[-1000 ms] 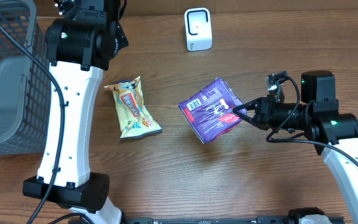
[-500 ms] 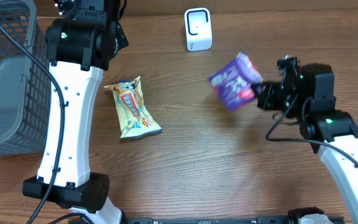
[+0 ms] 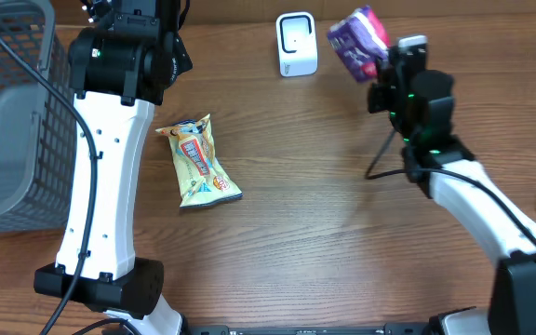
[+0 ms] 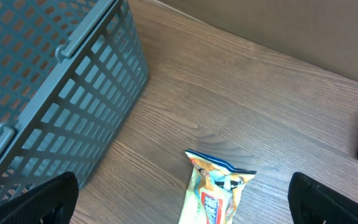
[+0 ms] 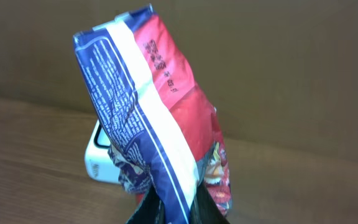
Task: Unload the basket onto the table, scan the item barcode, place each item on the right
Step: 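Lift the purple box and hold it in front of the white scanner, then carry the purple box right and drop it off the table edge, then reach the right gripper to the yellow snack bag and grasp it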
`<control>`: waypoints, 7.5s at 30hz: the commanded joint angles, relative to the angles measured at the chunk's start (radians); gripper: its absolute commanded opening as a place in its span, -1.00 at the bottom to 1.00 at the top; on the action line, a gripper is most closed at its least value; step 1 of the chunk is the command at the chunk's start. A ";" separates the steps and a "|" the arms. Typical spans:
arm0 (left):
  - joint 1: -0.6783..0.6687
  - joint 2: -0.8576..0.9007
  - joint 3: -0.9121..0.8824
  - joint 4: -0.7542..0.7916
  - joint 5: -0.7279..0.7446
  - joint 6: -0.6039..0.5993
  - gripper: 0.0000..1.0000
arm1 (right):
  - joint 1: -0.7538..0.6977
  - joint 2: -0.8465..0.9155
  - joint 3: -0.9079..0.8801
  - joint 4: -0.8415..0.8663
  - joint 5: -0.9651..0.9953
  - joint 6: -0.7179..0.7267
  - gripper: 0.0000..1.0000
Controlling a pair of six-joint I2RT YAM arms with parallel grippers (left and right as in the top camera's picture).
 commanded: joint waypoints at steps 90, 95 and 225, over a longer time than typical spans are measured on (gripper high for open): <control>-0.006 0.010 0.009 0.003 -0.010 -0.016 0.99 | 0.007 0.520 0.357 0.792 1.430 -0.868 -0.93; -0.006 0.010 0.009 0.003 -0.010 -0.016 0.99 | -0.036 0.520 0.357 0.651 1.249 -0.831 -0.93; -0.006 0.010 0.009 0.003 -0.010 -0.016 1.00 | 0.636 0.462 0.371 -0.430 -0.191 0.245 1.00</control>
